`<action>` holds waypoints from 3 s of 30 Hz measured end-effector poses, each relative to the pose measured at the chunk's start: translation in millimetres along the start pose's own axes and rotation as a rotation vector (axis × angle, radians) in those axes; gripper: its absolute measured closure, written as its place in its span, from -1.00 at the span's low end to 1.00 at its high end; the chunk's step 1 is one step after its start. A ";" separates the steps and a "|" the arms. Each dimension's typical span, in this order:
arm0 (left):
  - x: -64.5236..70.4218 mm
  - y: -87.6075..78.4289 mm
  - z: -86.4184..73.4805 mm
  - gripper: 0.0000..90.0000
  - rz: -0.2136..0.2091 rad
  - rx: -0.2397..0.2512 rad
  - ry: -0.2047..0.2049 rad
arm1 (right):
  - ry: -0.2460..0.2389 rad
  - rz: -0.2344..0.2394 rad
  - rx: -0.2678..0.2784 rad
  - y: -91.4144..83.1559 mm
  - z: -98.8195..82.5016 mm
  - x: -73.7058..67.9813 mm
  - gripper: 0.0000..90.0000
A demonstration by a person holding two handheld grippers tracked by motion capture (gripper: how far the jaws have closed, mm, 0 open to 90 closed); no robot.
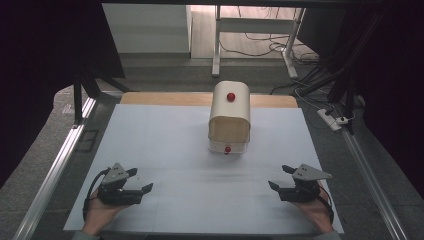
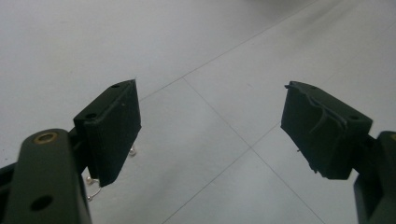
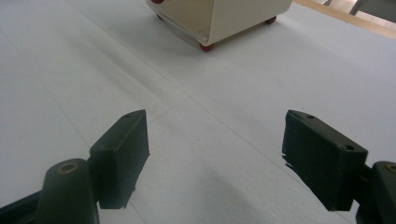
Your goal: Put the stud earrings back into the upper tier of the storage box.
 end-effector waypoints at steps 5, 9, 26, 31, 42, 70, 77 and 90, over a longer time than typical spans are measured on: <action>-0.1 -0.4 0.2 -0.54 -0.002 -0.002 0.000 | -0.002 0.004 -0.001 0.6 -0.6 -0.5 -0.45; 0.0 -0.7 0.3 -0.53 -0.003 -0.003 0.004 | 0.000 0.006 -0.001 0.3 -0.6 -0.9 -0.45; 1.5 -9.4 9.1 -0.51 0.003 -0.018 0.041 | 0.004 0.011 0.008 -0.7 -0.5 -1.2 -0.42; -3.2 -15.5 20.8 -0.51 0.017 -0.039 0.061 | 0.000 0.018 0.004 0.4 -1.3 -2.0 -0.42; -24.4 -28.6 33.6 -0.51 0.052 -0.112 0.068 | -0.005 0.023 -0.010 1.8 -3.2 -2.9 -0.41; -78.5 -16.3 3.8 -0.47 0.118 -0.281 -0.026 | 0.003 0.027 -0.039 6.5 -6.3 -4.1 -0.40; -82.8 -2.9 -9.2 -0.43 0.106 -0.321 -0.046 | 0.005 0.032 -0.044 7.7 -7.1 -4.8 -0.40; -85.4 13.9 -22.1 -0.23 0.091 -0.389 -0.049 | 0.005 0.028 -0.049 8.3 -7.6 -4.5 -0.39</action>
Point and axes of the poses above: each handheld gripper's, and its own axes: y roughly forward along the jaws, z roughly out of its top, x roughly to its right, the point moved 9 cm from there along y, roughly forward along the jaws, and after that the axes turned 7 degrees about -x, right-handed, at the moved point
